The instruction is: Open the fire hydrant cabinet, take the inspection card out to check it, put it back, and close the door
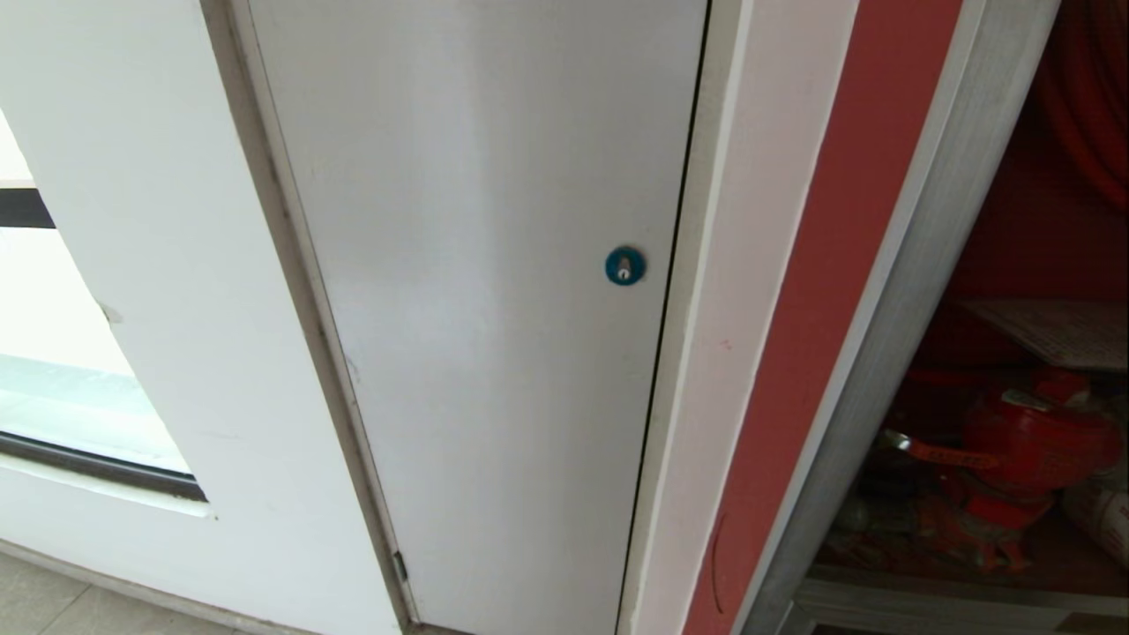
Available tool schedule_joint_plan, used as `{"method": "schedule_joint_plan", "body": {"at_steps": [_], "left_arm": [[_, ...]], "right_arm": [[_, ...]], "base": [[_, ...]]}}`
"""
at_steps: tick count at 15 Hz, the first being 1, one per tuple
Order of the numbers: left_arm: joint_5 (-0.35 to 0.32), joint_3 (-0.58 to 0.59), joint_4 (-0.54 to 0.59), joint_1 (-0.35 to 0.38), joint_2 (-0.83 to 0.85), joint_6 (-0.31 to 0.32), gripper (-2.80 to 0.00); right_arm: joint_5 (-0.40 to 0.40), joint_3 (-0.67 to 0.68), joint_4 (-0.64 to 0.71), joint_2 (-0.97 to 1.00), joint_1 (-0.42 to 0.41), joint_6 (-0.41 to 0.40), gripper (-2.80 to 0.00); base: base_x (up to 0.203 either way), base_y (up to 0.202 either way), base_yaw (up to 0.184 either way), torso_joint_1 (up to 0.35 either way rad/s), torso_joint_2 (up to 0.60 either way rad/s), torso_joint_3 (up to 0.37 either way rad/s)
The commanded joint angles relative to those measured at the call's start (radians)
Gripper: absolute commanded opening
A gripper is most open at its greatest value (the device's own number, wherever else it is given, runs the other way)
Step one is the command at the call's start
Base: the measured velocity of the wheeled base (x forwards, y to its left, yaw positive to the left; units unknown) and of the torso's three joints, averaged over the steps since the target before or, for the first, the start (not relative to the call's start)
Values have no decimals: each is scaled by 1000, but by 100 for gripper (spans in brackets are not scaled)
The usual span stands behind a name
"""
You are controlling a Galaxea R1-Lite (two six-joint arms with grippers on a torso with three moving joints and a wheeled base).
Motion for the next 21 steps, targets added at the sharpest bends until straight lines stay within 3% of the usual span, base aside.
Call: {"method": "schedule_joint_plan", "body": {"at_steps": [1, 9, 12, 21], "left_arm": [[0, 6, 0, 0, 1, 0, -280], [0, 6, 0, 0, 1, 0, -280], [0, 6, 0, 0, 1, 0, -280], [0, 6, 0, 0, 1, 0, -280]], "right_arm": [[-1, 29, 3, -99, 27, 38, -280], [-5, 253, -50, -374, 38, 169, -280], [-5, 304, -101, -377, 38, 265, -280], [-30, 649, -505, -377, 38, 312, -280]], "base": [[0, 0, 0, 0, 0, 0], [0, 0, 0, 0, 0, 0], [0, 0, 0, 0, 0, 0], [0, 0, 0, 0, 0, 0]]}}
